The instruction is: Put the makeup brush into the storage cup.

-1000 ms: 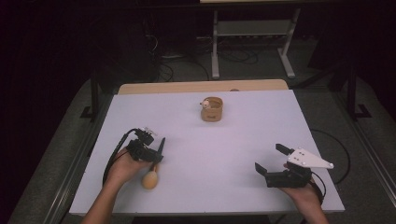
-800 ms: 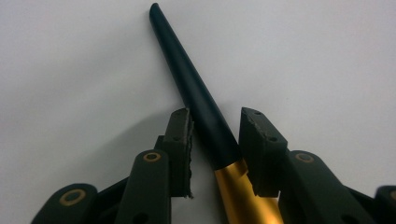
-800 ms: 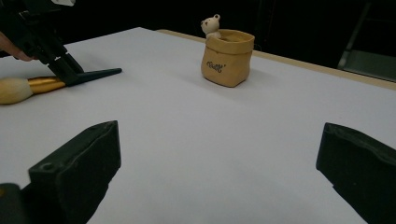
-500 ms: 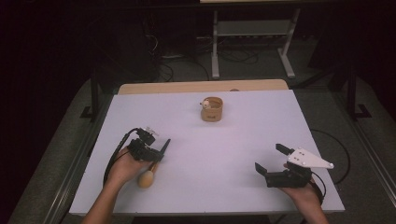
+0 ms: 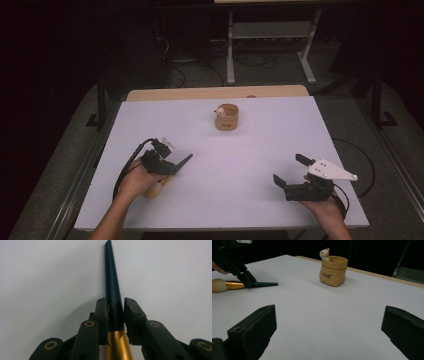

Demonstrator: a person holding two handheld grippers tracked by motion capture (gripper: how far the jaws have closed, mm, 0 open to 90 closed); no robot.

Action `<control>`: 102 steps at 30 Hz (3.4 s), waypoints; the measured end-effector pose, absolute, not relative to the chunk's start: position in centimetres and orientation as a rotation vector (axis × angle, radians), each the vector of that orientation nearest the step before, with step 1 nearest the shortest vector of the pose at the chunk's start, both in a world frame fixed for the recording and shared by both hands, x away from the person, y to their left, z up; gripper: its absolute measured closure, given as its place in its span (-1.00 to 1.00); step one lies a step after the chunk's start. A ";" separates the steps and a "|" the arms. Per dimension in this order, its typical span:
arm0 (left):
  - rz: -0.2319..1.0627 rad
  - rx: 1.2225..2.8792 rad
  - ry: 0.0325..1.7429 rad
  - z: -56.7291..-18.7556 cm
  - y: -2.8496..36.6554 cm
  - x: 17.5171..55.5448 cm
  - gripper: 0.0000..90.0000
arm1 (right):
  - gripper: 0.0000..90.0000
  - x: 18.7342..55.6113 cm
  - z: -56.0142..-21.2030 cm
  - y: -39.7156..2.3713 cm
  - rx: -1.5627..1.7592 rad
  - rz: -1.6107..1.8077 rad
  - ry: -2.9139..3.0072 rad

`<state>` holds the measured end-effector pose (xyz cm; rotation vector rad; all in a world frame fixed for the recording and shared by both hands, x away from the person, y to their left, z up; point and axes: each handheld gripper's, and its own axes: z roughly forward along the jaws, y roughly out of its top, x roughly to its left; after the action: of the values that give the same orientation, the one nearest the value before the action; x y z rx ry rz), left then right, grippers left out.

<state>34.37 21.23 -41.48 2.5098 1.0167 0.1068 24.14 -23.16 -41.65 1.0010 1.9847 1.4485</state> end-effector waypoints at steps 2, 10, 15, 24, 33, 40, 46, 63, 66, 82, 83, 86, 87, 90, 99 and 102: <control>0.103 2.510 1.008 -41.5 21.1 34.3 0.64 | -1.00 24.1 -41.6 -23.2 1.001 1.449 1.984; 0.089 2.497 1.010 -41.6 21.0 34.3 0.64 | -1.00 24.1 -41.7 -23.2 1.001 1.448 1.985; 0.061 2.486 1.007 -41.5 21.5 34.5 0.55 | -1.00 24.1 -41.6 -23.2 1.002 1.449 1.983; 0.017 2.393 1.022 -40.8 22.7 34.3 0.29 | -1.00 24.1 -41.6 -23.2 1.005 1.450 1.982; 0.006 2.389 1.012 -40.3 23.6 33.6 0.04 | -1.00 24.1 -41.6 -23.3 1.004 1.453 1.979; -0.021 2.409 1.003 -40.3 24.0 33.0 -0.04 | -1.00 24.1 -41.6 -23.3 1.004 1.453 1.979; -0.021 2.424 1.002 -40.3 24.4 32.3 -0.03 | -1.00 24.1 -41.6 -23.3 1.003 1.451 1.979; -0.060 2.469 1.029 -40.9 24.5 32.0 0.12 | -1.00 24.2 -41.6 -23.3 1.005 1.452 1.980; -0.063 2.489 1.024 -41.2 24.5 32.1 0.15 | -1.00 24.2 -41.6 -23.3 1.005 1.452 1.979; -0.033 2.548 1.022 -41.7 24.2 32.2 0.26 | -1.00 24.1 -41.6 -23.3 1.005 1.455 1.979; -0.033 2.548 1.022 -41.7 24.2 32.2 0.27 | -1.00 24.1 -41.6 -23.3 1.005 1.455 1.979; -0.045 2.557 1.015 -41.7 24.2 32.2 0.38 | -1.00 24.1 -41.6 -23.3 1.007 1.455 1.980; -0.045 2.555 1.019 -41.7 24.1 32.2 0.38 | -1.00 24.1 -41.6 -23.3 1.013 1.456 1.982; -0.045 2.556 1.018 -41.7 24.2 32.2 0.39 | -1.00 24.1 -41.6 -23.3 1.007 1.455 1.980; -0.054 2.553 1.034 -41.7 24.1 32.3 0.42 | -1.00 24.1 -41.6 -23.2 1.016 1.455 1.983; -0.071 2.558 1.038 -41.6 24.1 32.4 0.42 | -1.00 24.1 -41.6 -23.3 1.011 1.456 1.981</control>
<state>32.42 24.14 -41.58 2.5577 1.0383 -0.0706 24.11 -23.27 -41.58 1.0111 1.9813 1.4558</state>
